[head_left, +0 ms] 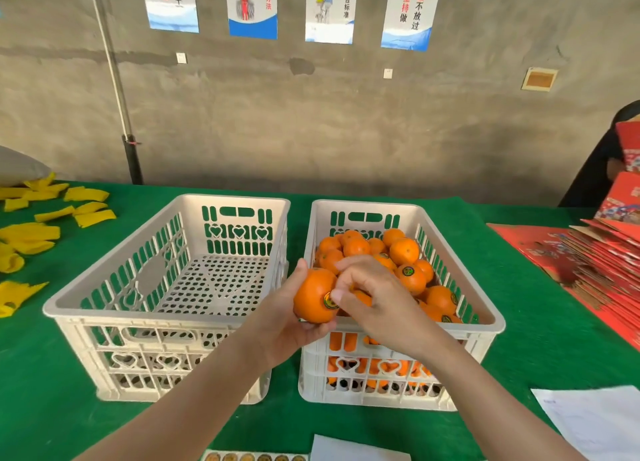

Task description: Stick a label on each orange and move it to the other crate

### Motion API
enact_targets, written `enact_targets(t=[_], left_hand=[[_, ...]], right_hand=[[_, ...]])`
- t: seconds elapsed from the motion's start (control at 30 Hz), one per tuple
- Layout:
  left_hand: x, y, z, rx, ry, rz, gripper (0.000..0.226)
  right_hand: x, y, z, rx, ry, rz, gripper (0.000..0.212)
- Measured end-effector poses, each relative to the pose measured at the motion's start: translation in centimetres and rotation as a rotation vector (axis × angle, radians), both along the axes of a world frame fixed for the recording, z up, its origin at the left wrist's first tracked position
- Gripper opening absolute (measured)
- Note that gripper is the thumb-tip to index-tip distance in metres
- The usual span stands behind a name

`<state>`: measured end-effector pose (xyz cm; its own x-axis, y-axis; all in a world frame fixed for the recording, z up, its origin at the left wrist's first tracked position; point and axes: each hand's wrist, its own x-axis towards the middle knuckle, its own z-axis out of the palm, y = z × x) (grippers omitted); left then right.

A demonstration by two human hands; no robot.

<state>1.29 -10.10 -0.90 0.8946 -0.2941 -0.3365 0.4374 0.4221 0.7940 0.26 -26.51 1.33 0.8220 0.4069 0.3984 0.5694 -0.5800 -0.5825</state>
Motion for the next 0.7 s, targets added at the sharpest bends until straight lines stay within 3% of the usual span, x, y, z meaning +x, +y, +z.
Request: enact_targets(t=[0.17,0.37,0.47,0.53,0.63,0.7], left_hand=[[0.1,-0.3,-0.3,0.064,-0.075,-0.017,0.065],[0.3,-0.5,-0.5,0.116,-0.138,0.019,0.059],[0.6,-0.2,-0.8,0.206,-0.145,0.046,0.063],[0.8,0.2,-1.4,0.236,-0.121,0.098,0.06],[1.1,0.6,-2.1,0.159,-0.138,0.141,0.06],[1.4,0.7,-2.3,0.11,-0.117,0.213,0.061]], right_hand=[[0.0,0.8,0.4,-0.134,-0.099,-0.042,0.011],[-0.3,2.0,0.1,-0.301,-0.326,-0.24,0.019],[-0.4,2.2,-0.3,-0.235,-0.298,-0.34,0.029],[-0.4,2.6,-1.0,-0.149,-0.18,-0.373,0.042],[-0.8,4.7,-2.5,0.115,0.031,-0.171,0.062],[-0.8,6.1,-3.8,0.154,-0.045,-0.071,0.071]])
